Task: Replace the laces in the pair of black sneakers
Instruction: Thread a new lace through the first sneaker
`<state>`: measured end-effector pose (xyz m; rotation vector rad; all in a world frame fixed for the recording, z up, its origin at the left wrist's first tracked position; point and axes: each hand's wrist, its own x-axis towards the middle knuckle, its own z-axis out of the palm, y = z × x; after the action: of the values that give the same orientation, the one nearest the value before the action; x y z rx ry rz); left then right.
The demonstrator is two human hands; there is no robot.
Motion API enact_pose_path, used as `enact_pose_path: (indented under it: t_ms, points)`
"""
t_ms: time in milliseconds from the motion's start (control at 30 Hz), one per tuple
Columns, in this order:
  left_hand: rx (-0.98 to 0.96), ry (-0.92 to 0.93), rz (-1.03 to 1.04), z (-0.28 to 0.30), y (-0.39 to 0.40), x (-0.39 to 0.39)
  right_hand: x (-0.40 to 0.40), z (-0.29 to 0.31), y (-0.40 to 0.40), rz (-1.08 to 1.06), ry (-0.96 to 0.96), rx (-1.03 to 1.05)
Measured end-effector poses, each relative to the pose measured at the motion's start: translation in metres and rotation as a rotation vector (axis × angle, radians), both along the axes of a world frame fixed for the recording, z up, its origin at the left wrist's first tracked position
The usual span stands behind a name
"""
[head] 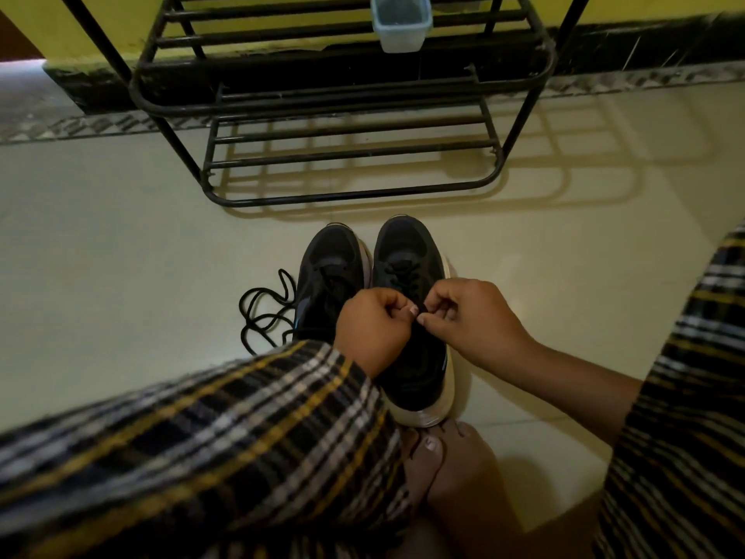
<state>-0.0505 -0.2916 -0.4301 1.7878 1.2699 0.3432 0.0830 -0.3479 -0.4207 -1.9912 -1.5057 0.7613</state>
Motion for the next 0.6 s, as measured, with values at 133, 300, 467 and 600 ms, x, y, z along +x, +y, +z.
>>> enact_pose_path:
  t_ms: [133, 300, 467, 600]
  points:
    - [0.084, 0.012, -0.035, -0.0002, -0.0027, -0.0021, -0.0011, -0.0014, -0.0002, 0.007, -0.004, -0.003]
    - [0.147, 0.043, -0.049, -0.0029, -0.0027, -0.0010, -0.0016, -0.0048, -0.0007, -0.001, 0.010, -0.015]
    - [0.144, 0.083, -0.069, -0.0053, -0.0023, -0.0010, -0.0009, -0.0070, -0.0018, -0.025, 0.064, -0.045]
    - [0.155, 0.126, -0.105, -0.0073, -0.0025, -0.0012, 0.0000, -0.0079, -0.0019, -0.052, 0.094, -0.073]
